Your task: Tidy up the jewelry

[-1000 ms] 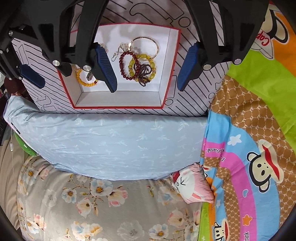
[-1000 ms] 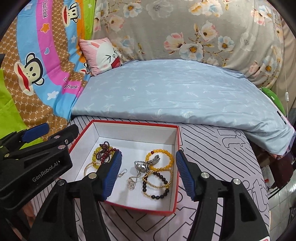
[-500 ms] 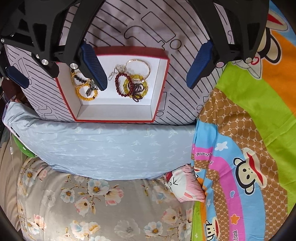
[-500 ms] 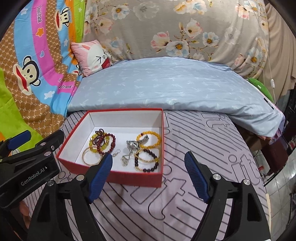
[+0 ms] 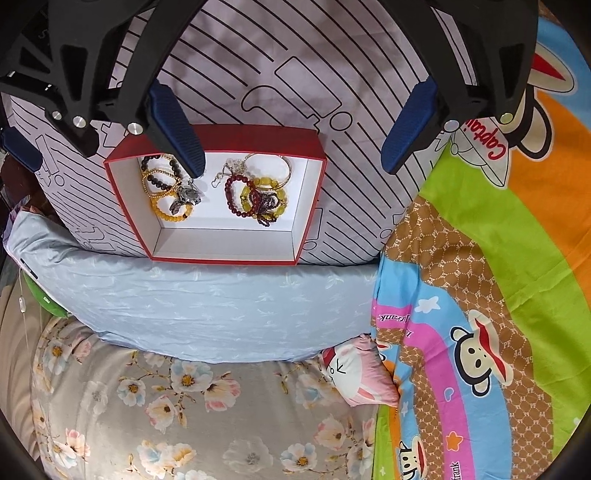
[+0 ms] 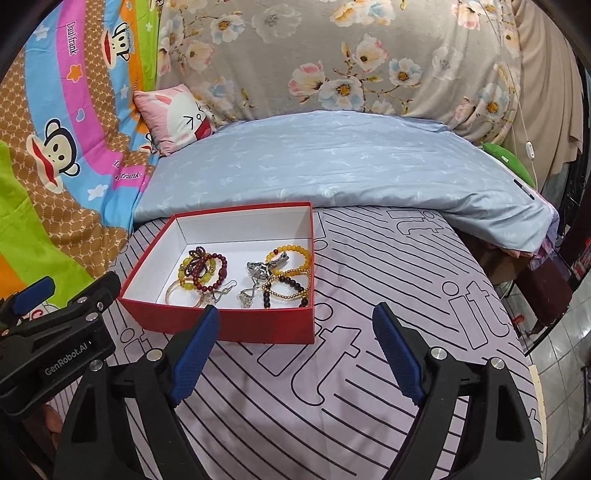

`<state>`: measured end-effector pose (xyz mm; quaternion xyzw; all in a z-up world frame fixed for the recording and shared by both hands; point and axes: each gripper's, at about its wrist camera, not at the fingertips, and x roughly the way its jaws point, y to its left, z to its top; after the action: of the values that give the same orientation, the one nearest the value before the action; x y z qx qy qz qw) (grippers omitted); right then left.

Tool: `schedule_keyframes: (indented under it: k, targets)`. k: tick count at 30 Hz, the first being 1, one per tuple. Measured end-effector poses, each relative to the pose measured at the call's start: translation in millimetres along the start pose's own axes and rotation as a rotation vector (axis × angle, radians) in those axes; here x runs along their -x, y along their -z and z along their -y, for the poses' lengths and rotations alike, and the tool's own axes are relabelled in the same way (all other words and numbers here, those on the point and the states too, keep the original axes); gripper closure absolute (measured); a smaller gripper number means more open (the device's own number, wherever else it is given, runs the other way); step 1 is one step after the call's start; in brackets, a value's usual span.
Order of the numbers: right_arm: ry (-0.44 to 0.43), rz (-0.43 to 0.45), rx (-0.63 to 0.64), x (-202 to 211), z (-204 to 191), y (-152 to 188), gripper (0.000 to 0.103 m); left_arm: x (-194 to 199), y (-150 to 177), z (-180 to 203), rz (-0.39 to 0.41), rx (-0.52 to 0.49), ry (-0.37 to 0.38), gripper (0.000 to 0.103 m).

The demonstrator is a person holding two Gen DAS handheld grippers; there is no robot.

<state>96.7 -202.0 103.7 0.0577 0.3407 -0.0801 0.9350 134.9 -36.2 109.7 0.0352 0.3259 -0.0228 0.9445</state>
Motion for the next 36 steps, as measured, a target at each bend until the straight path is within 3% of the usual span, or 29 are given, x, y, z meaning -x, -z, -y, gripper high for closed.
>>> schedule_keyframes:
  k: [36]
  targets:
    - [-0.007, -0.012, 0.011, -1.8, -5.6, 4.0, 0.020, -8.6, 8.2, -4.7, -0.040, 0.011, -0.009, 0.009]
